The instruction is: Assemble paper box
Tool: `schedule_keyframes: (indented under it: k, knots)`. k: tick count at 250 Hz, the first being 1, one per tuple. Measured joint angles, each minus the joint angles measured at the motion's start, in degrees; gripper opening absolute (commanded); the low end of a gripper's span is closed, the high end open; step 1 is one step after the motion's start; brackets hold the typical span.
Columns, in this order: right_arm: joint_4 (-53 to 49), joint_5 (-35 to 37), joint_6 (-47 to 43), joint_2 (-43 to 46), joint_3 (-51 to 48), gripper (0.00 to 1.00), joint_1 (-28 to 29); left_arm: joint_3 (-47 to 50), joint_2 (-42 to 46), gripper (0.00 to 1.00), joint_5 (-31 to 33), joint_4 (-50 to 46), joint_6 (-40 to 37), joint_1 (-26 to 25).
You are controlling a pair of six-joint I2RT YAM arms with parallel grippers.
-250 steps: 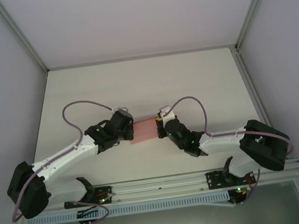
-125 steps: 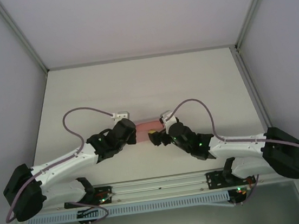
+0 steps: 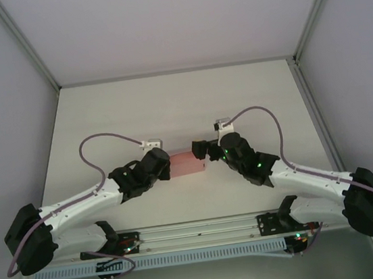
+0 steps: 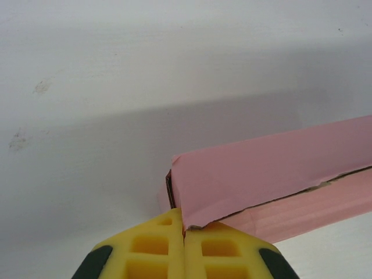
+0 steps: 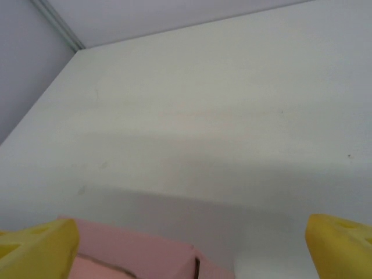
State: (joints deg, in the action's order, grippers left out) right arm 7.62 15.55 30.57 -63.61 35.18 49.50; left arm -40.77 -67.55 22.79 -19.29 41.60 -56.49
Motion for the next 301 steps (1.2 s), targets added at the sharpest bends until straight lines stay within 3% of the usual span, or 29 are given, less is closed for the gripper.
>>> schedule_keyframes:
  k: [72, 123, 150, 185, 199, 210, 213, 259, 301]
  knots:
    - [-7.41, -3.15, 2.99, -7.43, 3.56, 0.99, -2.75, -0.87, -0.74, 0.0, 0.79, -0.94, -1.6, -0.42]
    - [-7.02, -6.27, 6.19, -9.14, 2.12, 0.95, -3.13, -1.62, -0.72, 0.17, 0.31, -3.13, -3.72, -0.63]
    - [-4.42, -8.28, 8.55, -9.01, -0.5, 0.92, -3.13, -2.82, -0.72, 0.38, -1.68, -5.49, -5.4, -0.85]
    - [-1.03, -9.42, 11.21, -7.91, -3.1, 0.89, -3.15, -5.16, -0.57, 0.55, -4.96, -10.34, -7.63, -1.11]
    - [-0.04, -9.62, 12.02, -7.61, -3.85, 0.89, -3.17, -6.4, -0.35, 0.7, -5.99, -12.11, -7.74, -1.2]
    - [0.66, -9.81, 12.57, -7.52, -4.31, 0.88, -3.17, -7.26, -0.02, 0.97, -6.62, -13.38, -7.85, -1.27]
    - [0.76, -9.81, 12.59, -7.52, -4.37, 0.88, -3.17, -7.54, 0.11, 0.99, -6.75, -13.77, -8.17, -1.27]
    - [3.28, -10.25, 14.08, -7.91, -5.44, 0.86, -3.17, -9.33, 3.23, 1.0, -9.14, -15.65, -5.53, 0.35]
    - [4.9, -10.34, 14.67, -8.63, -5.79, 0.86, -3.26, -7.06, 5.53, 1.0, -16.41, -10.82, -2.73, 10.25]
